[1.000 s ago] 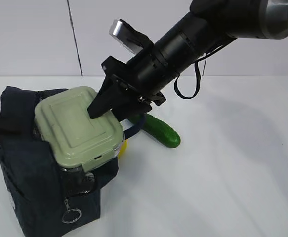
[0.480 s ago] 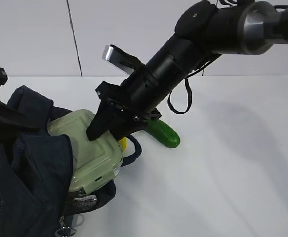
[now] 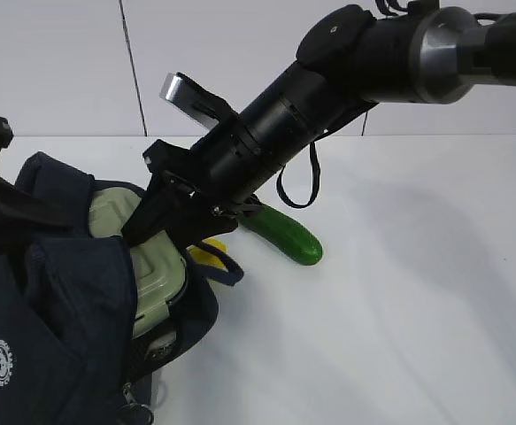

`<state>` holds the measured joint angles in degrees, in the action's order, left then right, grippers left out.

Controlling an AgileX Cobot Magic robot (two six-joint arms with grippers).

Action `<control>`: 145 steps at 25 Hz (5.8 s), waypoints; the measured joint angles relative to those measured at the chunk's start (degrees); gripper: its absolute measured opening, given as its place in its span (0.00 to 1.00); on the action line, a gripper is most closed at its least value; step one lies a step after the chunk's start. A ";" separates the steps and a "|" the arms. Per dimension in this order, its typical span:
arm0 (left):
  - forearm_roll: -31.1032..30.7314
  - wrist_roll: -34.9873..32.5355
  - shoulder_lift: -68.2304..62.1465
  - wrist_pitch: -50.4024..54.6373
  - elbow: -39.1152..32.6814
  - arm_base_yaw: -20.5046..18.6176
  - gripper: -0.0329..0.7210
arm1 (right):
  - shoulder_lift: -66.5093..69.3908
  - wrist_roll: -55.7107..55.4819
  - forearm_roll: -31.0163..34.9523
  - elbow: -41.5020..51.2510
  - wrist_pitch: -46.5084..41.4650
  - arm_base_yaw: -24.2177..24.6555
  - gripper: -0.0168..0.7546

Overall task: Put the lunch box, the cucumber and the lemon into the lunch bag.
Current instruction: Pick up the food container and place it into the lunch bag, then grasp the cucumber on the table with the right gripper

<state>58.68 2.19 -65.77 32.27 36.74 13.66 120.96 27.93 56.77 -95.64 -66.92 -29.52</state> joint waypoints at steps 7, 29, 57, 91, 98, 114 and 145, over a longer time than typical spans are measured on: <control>0.53 -1.35 -0.22 -0.70 0.00 0.00 0.04 | 0.00 2.35 0.54 0.00 1.87 -1.49 0.49; 1.82 -2.19 -0.44 -0.37 0.00 0.00 0.04 | 0.44 7.79 4.72 0.00 5.35 -4.43 0.49; 11.12 -10.16 -0.44 3.45 0.00 0.00 0.04 | 0.44 12.93 3.96 0.00 5.03 -4.46 0.49; -3.45 -7.61 -1.10 4.75 0.00 -4.43 0.04 | 0.44 16.43 1.65 -0.48 -0.46 -4.46 0.64; -7.46 -7.50 0.28 8.12 0.00 -10.70 0.04 | 0.44 16.55 -0.05 -6.76 -1.81 -4.12 0.64; -11.76 -7.50 0.31 8.80 0.00 -12.89 0.04 | 0.44 2.27 -33.10 -18.87 -3.43 -0.75 0.64; -12.88 -8.59 0.31 11.20 0.00 -15.41 0.04 | 11.01 17.43 -41.59 -19.10 5.30 5.65 0.72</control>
<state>45.80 -6.40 -65.47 43.47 36.73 -1.75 131.97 45.35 15.18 -114.74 -61.62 -23.87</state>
